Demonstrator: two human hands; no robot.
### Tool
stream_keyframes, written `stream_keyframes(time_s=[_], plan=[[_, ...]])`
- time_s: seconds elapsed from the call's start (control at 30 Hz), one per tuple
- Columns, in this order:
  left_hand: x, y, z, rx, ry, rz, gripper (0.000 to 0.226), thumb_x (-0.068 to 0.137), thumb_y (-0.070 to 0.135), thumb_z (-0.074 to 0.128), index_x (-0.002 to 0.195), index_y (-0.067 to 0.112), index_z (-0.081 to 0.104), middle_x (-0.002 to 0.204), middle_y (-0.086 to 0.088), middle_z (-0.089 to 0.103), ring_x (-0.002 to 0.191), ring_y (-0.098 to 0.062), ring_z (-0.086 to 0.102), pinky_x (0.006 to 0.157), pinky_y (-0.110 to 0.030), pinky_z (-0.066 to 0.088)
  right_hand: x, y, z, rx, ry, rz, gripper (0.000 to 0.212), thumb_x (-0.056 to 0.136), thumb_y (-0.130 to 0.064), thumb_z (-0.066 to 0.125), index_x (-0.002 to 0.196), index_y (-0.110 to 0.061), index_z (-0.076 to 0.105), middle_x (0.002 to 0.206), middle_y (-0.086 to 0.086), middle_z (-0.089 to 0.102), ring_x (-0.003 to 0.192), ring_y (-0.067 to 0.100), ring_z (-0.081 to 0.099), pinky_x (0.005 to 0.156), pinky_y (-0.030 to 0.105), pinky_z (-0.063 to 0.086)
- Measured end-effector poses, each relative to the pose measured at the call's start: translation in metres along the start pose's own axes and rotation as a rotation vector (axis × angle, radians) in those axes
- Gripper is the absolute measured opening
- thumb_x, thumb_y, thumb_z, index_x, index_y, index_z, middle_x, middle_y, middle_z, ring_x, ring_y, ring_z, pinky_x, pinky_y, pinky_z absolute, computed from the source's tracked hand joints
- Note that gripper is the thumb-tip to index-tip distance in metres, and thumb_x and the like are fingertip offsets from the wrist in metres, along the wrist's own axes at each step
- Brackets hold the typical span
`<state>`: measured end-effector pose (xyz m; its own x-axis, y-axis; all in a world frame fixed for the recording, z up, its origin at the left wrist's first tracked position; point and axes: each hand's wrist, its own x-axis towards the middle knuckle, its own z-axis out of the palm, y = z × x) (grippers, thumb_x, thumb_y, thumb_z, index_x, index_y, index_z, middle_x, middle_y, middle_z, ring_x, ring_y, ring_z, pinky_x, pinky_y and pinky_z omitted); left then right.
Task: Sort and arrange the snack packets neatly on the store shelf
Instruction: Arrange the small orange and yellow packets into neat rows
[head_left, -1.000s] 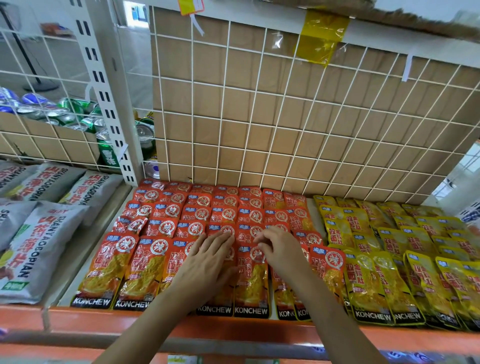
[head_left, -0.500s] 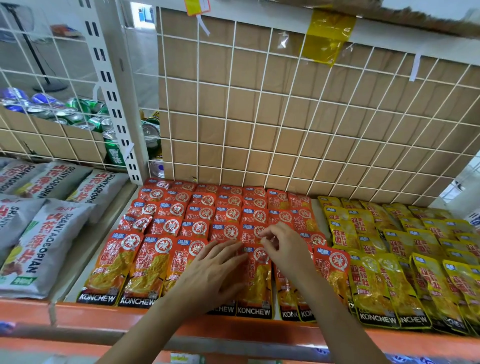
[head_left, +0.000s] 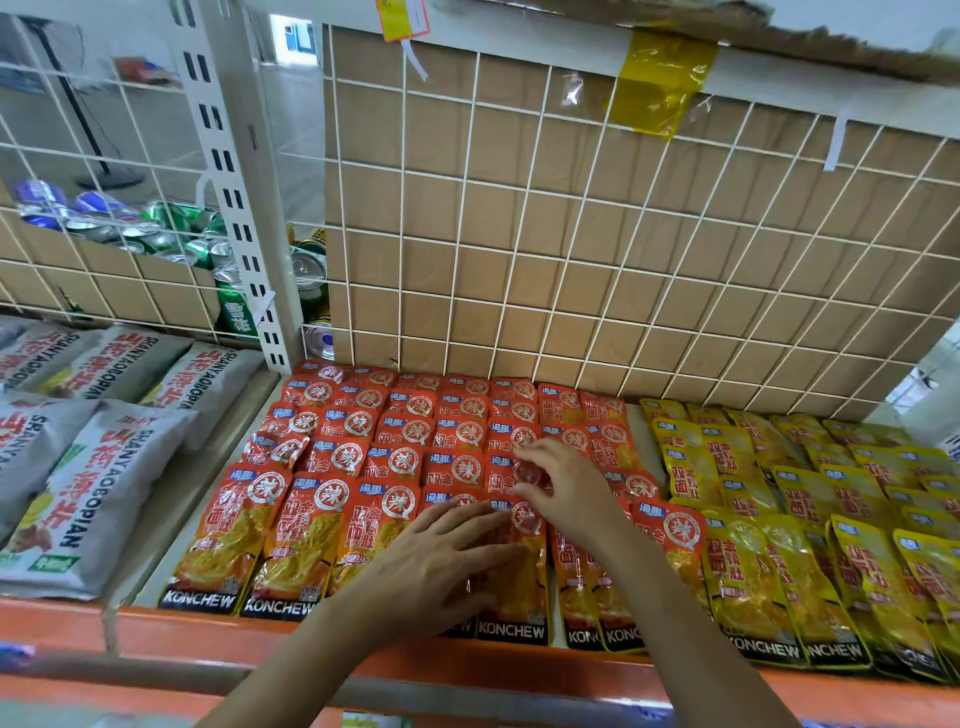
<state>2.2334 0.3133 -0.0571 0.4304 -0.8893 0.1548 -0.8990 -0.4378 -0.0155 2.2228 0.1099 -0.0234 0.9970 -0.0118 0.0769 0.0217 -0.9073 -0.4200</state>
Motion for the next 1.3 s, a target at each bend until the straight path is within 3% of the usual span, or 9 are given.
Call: stream_keyframes(time_s=[0.6, 0.77, 0.9, 1.07, 1.17, 1.3], plan=[[0.001, 0.001, -0.003, -0.045, 0.011, -0.011, 0.051, 0.087, 0.061, 0.034, 0.134, 0.043, 0.039, 0.14, 0.013, 0.046, 0.126, -0.007, 0.044, 0.103, -0.032, 0.032, -0.002, 0.003, -0.002, -0.018, -0.026, -0.022, 0.043, 0.093, -0.032, 0.052, 0.134, -0.022, 0.047, 0.137, -0.007, 0.046, 0.126, 0.009, 0.039, 0.103, 0.021, 0.027], [0.008, -0.003, -0.007, -0.169, 0.065, -0.132, 0.054, 0.088, 0.054, 0.036, 0.137, 0.032, 0.039, 0.143, 0.007, 0.042, 0.13, -0.012, 0.04, 0.106, -0.035, 0.035, 0.005, 0.006, -0.006, 0.011, 0.041, 0.007, 0.041, 0.094, -0.031, 0.051, 0.133, -0.019, 0.048, 0.134, -0.005, 0.047, 0.126, 0.011, 0.041, 0.099, 0.02, 0.03], [0.021, -0.008, -0.008, -0.235, -0.007, -0.205, 0.071, 0.082, 0.06, 0.017, 0.147, 0.03, 0.019, 0.156, 0.005, 0.012, 0.144, -0.016, 0.01, 0.111, -0.028, 0.0, 0.021, 0.007, -0.008, -0.052, 0.05, 0.06, 0.04, 0.095, -0.027, 0.048, 0.134, -0.019, 0.046, 0.136, -0.002, 0.047, 0.126, 0.013, 0.041, 0.103, 0.025, 0.031], [0.032, -0.009, 0.0, -0.199, -0.037, -0.168, 0.067, 0.087, 0.06, 0.016, 0.148, 0.032, 0.017, 0.157, 0.007, 0.009, 0.144, -0.011, 0.001, 0.109, -0.026, -0.013, 0.045, 0.013, -0.009, -0.044, 0.07, 0.147, 0.025, 0.093, -0.027, 0.052, 0.116, -0.019, 0.058, 0.12, -0.001, 0.057, 0.112, 0.013, 0.051, 0.093, 0.026, 0.038], [0.032, -0.011, 0.005, -0.175, -0.022, -0.161, 0.065, 0.091, 0.064, 0.01, 0.147, 0.032, 0.022, 0.155, 0.007, 0.017, 0.142, -0.009, 0.005, 0.112, -0.034, -0.006, 0.056, 0.015, -0.01, 0.016, 0.059, 0.148, 0.012, 0.091, -0.024, 0.056, 0.1, -0.019, 0.062, 0.1, -0.007, 0.06, 0.092, 0.008, 0.053, 0.078, 0.022, 0.037], [0.029, -0.011, 0.009, -0.128, -0.004, -0.123, 0.052, 0.097, 0.055, 0.012, 0.138, 0.036, 0.037, 0.147, 0.009, 0.038, 0.136, -0.012, 0.032, 0.109, -0.041, 0.022, 0.065, 0.018, -0.01, 0.065, -0.011, 0.143, 0.005, 0.092, -0.025, 0.054, 0.089, -0.021, 0.055, 0.087, -0.01, 0.055, 0.081, 0.007, 0.05, 0.071, 0.022, 0.035]])
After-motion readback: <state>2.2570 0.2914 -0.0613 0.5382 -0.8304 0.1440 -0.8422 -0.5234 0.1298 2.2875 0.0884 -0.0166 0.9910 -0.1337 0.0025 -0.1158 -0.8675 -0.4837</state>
